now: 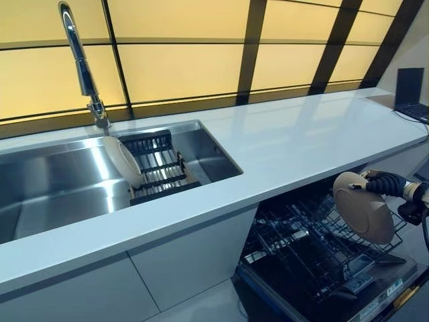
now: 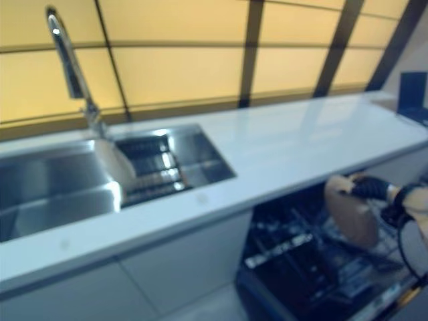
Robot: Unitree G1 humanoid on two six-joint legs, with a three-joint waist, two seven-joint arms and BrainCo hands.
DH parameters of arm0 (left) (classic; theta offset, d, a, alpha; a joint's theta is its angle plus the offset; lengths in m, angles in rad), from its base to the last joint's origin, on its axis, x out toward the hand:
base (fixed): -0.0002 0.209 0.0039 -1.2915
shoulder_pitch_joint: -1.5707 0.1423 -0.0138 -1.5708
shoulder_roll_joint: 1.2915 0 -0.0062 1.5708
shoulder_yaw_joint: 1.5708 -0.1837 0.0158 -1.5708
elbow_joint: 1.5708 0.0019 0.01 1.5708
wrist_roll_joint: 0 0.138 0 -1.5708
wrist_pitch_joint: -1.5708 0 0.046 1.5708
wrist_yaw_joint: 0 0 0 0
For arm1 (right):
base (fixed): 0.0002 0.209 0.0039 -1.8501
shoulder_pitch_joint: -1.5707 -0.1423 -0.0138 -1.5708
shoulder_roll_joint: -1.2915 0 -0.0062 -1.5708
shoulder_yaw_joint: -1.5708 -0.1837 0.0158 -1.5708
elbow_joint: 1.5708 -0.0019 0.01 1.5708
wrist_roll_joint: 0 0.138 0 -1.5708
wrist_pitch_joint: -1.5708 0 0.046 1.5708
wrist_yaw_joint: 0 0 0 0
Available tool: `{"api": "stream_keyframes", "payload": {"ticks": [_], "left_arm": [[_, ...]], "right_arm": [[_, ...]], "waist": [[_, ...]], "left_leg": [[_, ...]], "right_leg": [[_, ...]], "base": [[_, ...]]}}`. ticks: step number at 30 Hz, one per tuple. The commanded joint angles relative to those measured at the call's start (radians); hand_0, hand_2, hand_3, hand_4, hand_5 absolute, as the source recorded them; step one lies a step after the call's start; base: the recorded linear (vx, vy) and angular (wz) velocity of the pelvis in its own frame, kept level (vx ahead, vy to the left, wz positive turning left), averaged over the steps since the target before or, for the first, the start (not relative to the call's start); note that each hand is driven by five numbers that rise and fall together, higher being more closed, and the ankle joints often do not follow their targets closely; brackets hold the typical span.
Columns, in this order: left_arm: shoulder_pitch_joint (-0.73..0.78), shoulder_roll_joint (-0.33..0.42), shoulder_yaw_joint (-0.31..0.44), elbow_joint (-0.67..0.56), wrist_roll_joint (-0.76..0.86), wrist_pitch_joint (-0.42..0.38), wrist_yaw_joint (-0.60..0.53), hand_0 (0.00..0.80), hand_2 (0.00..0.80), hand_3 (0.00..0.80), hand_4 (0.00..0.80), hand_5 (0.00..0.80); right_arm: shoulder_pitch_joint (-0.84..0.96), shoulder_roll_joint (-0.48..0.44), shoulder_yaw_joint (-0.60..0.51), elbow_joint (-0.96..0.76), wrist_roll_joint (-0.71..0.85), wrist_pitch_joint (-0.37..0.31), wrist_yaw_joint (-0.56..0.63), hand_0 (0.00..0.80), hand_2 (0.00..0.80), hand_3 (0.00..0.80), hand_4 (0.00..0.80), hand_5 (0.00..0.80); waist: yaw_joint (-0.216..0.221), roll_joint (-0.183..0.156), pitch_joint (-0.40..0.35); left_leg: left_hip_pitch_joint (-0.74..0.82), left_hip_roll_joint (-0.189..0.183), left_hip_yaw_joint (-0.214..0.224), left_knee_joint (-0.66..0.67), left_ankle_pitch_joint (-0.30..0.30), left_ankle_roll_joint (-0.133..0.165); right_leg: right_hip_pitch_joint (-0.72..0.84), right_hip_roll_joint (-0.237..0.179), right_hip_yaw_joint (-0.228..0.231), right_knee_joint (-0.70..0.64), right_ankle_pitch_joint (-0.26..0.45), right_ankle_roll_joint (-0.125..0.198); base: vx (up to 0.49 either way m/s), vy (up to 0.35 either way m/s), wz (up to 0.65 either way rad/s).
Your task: Take plates into dishwasher
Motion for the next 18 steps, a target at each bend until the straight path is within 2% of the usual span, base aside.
{"api": "stream_keyframes", "payload": {"ticks": [1, 4, 14, 18], "left_arm": [[-0.041, 0.038, -0.029, 0.020, -0.009, -0.034, 0.010, 0.000, 0.000, 0.000, 0.000, 0.000], [-0.021, 0.042, -0.027, 0.016, -0.013, -0.059, 0.005, 0.000, 0.000, 0.000, 0.000, 0.000], [-0.009, 0.038, -0.028, 0.006, -0.001, -0.078, -0.009, 0.000, 0.000, 0.000, 0.000, 0.000], [-0.016, 0.038, -0.031, 0.000, -0.016, -0.084, -0.001, 0.000, 0.000, 0.000, 0.000, 0.000]], "right_arm": [[-0.024, 0.028, 0.016, -0.064, -0.017, -0.019, -0.010, 0.800, 0.800, 0.800, 0.800, 0.800], [0.001, 0.042, 0.012, -0.064, -0.021, -0.024, 0.005, 0.800, 0.800, 0.800, 0.800, 0.800], [0.042, 0.069, 0.004, -0.075, -0.020, -0.028, 0.048, 0.800, 0.800, 0.800, 0.800, 0.800], [0.055, 0.079, 0.014, -0.076, -0.063, -0.029, 0.077, 0.800, 0.800, 0.800, 0.800, 0.800]], "waist": [[0.009, -0.038, -0.034], [0.012, -0.032, -0.029], [0.012, -0.032, -0.018], [0.008, -0.029, -0.011]], "left_leg": [[0.090, -0.041, 0.027, 0.013, -0.151, 0.010], [0.095, -0.048, 0.027, -0.004, -0.147, 0.014], [0.095, -0.045, 0.040, -0.008, -0.142, 0.014], [0.087, -0.041, 0.051, -0.007, -0.133, 0.009]], "right_leg": [[-0.121, 0.009, 0.017, 0.075, 0.035, 0.002], [-0.112, 0.009, 0.016, 0.062, 0.034, 0.002], [-0.100, 0.014, 0.022, 0.037, 0.040, 0.001], [-0.094, 0.017, 0.029, 0.017, 0.049, 0.004]], "base": [[-0.036, 0.000, 0.11], [-0.005, 0.004, 0.10], [-0.008, -0.004, 0.01], [-0.052, -0.004, -0.01]]}}
